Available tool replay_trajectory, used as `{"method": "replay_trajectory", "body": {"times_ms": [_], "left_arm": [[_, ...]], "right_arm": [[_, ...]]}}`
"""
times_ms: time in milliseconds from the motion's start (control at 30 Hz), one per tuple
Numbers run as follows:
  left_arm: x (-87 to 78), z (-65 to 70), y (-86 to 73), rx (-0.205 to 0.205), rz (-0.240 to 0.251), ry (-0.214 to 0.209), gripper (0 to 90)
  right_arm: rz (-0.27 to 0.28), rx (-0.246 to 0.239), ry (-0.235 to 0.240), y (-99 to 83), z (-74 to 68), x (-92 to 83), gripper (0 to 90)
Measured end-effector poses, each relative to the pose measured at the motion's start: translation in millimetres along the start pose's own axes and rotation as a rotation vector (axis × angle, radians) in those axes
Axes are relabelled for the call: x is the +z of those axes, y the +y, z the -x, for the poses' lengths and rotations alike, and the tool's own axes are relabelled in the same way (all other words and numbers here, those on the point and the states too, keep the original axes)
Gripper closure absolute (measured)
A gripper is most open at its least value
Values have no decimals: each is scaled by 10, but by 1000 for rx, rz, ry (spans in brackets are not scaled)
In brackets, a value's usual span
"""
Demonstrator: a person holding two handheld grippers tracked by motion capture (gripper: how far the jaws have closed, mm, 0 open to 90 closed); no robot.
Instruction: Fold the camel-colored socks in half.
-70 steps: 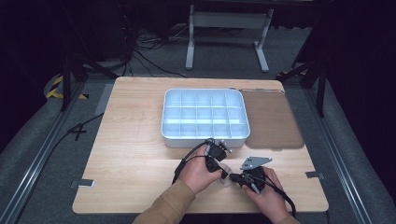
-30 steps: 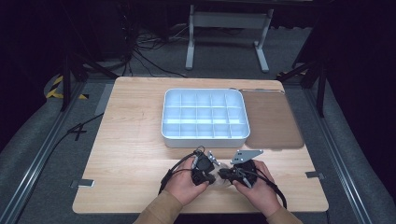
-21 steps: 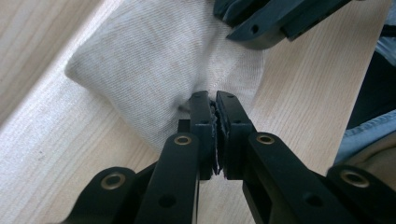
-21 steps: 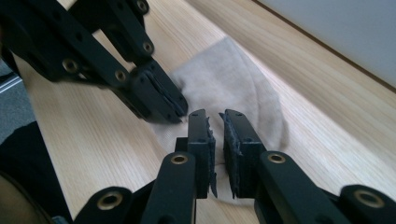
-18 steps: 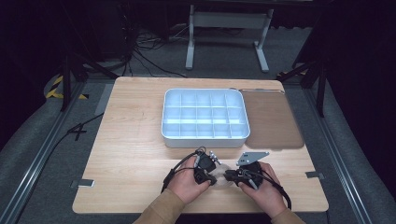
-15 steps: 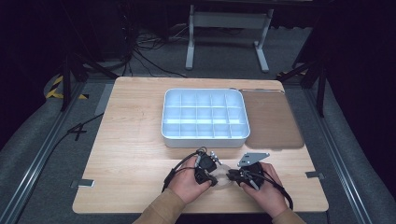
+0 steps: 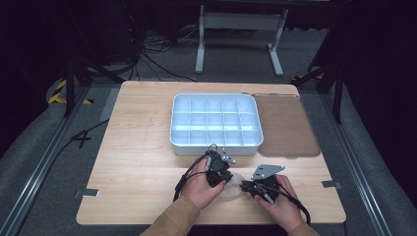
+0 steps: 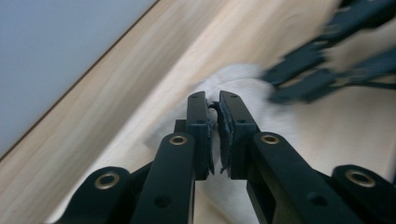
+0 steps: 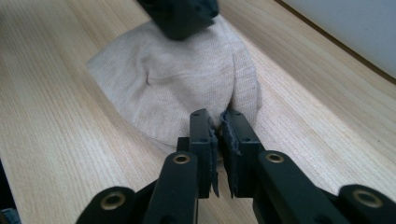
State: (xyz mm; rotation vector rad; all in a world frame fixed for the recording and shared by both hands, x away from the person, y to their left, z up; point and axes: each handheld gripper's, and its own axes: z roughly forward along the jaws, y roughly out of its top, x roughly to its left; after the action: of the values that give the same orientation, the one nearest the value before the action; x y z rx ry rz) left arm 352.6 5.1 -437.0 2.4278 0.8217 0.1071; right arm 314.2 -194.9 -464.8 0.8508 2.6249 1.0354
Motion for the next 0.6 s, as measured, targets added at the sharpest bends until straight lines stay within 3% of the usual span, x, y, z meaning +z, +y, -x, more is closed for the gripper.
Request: {"method": "replay_trajectory", "body": {"times_ms": [67, 133, 367, 533, 600], "left_arm": [[73, -18, -8, -10, -24, 24, 839], [102, -45, -20, -29, -21, 19, 852], [84, -59, -39, -34, -13, 11, 850], [84, -66, -71, -42, -6, 14, 851], [83, -72, -85, -53, -4, 8, 850]], "right_arm": [[10, -6, -5, -21, -4, -4, 850], [12, -10, -12, -34, -15, -8, 862], [21, -12, -27, -43, -42, -33, 872], [138, -23, -39, 66, -122, -158, 900], [135, -53, -38, 104, -175, -111, 900]]}}
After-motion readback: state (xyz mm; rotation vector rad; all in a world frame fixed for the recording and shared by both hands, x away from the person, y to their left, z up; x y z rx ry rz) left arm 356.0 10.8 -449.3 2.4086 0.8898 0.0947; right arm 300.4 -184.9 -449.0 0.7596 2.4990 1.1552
